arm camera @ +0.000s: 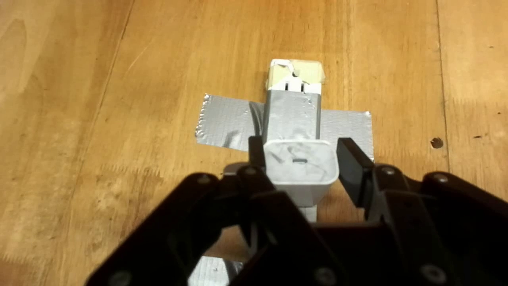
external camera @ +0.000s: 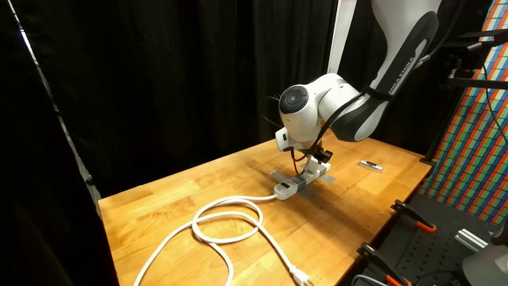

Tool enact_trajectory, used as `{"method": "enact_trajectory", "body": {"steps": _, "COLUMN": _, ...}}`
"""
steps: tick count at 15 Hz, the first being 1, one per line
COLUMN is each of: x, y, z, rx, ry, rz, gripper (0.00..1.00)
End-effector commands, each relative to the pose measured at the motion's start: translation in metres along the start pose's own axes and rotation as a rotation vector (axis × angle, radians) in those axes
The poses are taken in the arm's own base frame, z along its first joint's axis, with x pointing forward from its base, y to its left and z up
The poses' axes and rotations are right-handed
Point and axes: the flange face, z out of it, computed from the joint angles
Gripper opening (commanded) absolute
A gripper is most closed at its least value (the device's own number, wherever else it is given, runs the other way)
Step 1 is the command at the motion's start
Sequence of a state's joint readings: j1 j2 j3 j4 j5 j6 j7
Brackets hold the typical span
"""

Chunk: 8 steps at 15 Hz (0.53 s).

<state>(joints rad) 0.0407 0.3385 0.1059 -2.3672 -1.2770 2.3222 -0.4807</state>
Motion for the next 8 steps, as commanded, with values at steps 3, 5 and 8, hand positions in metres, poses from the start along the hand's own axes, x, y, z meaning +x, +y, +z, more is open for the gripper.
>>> {"method": "enact_trajectory", "body": {"steps": 3, "x": 0.037, "y": -0.022, "z": 0.024, "rx": 0.066, "ry": 0.036, "rz": -0.076, "gripper": 0.23}}
{"method": "enact_trajectory", "body": {"steps": 5, "x": 0.041, "y": -0.023, "z": 0.026, "rx": 0.080, "ry": 0.026, "rz": -0.076, "gripper": 0.23}}
{"method": "enact_trajectory", "body": {"steps": 8, "x": 0.045, "y": -0.021, "z": 0.029, "rx": 0.111, "ry": 0.009, "rz": -0.052, "gripper": 0.23}}
